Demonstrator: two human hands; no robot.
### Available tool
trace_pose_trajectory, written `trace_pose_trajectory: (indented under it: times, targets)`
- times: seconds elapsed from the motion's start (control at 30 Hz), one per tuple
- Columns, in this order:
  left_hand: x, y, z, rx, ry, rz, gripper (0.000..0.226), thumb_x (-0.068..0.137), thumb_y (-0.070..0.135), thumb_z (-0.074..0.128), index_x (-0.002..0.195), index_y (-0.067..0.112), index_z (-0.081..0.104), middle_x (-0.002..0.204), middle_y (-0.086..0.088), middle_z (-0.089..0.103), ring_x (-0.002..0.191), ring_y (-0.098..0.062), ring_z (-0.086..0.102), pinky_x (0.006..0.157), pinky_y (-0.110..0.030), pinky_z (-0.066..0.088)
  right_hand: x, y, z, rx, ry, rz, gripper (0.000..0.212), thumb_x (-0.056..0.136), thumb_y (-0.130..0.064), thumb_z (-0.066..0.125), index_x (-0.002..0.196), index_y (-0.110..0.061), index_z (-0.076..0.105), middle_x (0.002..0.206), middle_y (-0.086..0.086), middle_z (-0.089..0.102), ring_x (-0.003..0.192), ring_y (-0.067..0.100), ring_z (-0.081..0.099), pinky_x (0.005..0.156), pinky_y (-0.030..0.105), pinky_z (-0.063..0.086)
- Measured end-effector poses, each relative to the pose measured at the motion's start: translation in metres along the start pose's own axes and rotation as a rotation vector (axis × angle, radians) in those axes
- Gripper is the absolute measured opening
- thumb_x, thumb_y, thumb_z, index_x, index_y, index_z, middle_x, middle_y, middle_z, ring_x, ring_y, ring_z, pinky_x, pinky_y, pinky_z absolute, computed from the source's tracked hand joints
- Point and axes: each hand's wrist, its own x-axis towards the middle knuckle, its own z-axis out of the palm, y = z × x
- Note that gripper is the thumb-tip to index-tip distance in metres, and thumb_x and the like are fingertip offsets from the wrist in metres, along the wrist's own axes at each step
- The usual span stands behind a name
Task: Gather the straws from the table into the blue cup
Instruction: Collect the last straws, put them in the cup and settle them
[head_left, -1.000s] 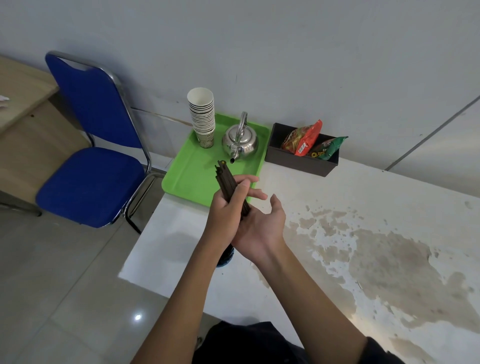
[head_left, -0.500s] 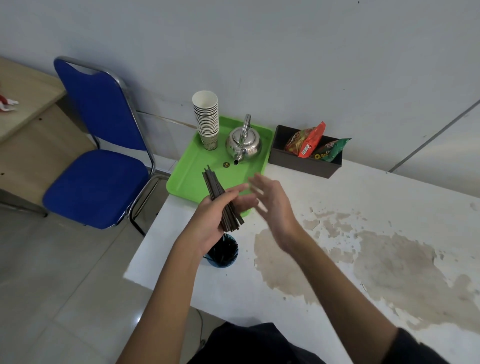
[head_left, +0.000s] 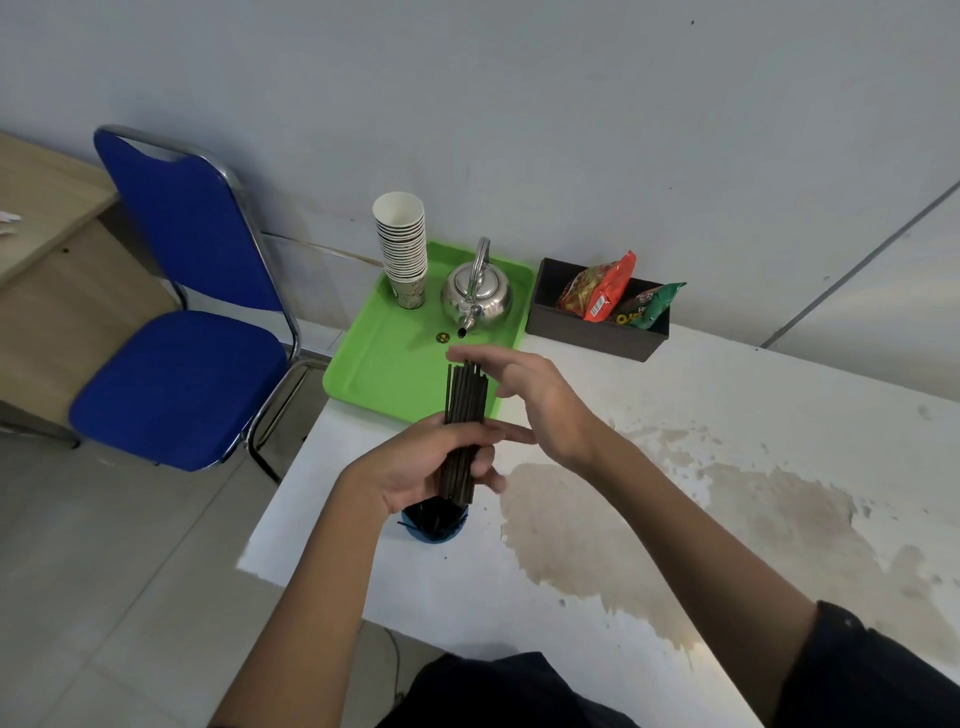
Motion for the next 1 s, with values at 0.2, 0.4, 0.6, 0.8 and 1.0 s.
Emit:
trace_pose_trajectory:
  times: [0.2, 0.4, 0.6, 0.8, 1.0]
  targets:
    - [0.008, -0.007, 0.006, -0.07, 0.009, -0.016, 0.064, 0.1, 0.009, 0.041, 0.04, 0.016, 0.062, 0.035, 0.011, 0.023, 0.034, -0.006, 0.024, 0.063, -0.028, 0.03, -0.004, 0.003, -0.001, -0.264, 0.048, -0.018, 0.059, 0.073, -0.02, 0.037, 0.127, -0.021, 0.062, 0.136, 0.0, 0.056, 0.125, 0.012, 0.049, 0.105, 0.038, 0.043]
    - [0.011, -0.017, 0.009, -0.107, 0.074, -0.004, 0.065, 0.1, 0.017, 0.049, 0.035, 0.02, 0.046, 0.033, 0.008, 0.023, 0.034, -0.008, 0.02, 0.06, -0.027, 0.03, -0.005, 0.002, -0.003, -0.387, 0.028, -0.028, 0.058, 0.075, -0.022, 0.036, 0.127, -0.019, 0.062, 0.137, 0.003, 0.057, 0.124, 0.014, 0.051, 0.101, 0.03, 0.041]
    - [0.011, -0.022, 0.011, -0.074, 0.083, 0.029, 0.059, 0.1, 0.015, 0.05, 0.041, 0.023, 0.055, 0.036, 0.007, 0.026, 0.035, -0.009, 0.024, 0.06, -0.029, 0.024, 0.0, 0.009, 0.004, -0.235, 0.044, -0.024, 0.058, 0.074, -0.02, 0.037, 0.127, -0.016, 0.062, 0.131, -0.003, 0.062, 0.126, 0.005, 0.051, 0.105, 0.023, 0.037]
    - [0.003, -0.02, 0.005, -0.098, 0.359, 0.25, 0.035, 0.101, 0.018, 0.049, 0.09, 0.026, 0.082, 0.044, -0.003, 0.05, 0.047, -0.017, 0.053, 0.071, -0.032, 0.044, 0.003, 0.022, 0.002, -0.116, 0.119, -0.067, 0.055, 0.079, -0.021, 0.037, 0.131, -0.02, 0.057, 0.133, -0.002, 0.06, 0.129, 0.008, 0.049, 0.103, 0.024, 0.041]
    - [-0.005, -0.049, -0.028, -0.218, 0.7, 0.502, 0.028, 0.105, 0.024, 0.044, 0.12, 0.026, 0.067, 0.076, -0.005, 0.077, 0.088, -0.017, 0.074, 0.086, -0.027, 0.055, -0.023, 0.085, 0.012, -0.396, 0.164, 0.059, 0.045, 0.078, -0.011, 0.064, 0.121, -0.025, 0.062, 0.13, -0.01, 0.058, 0.122, 0.003, 0.049, 0.108, 0.025, 0.034]
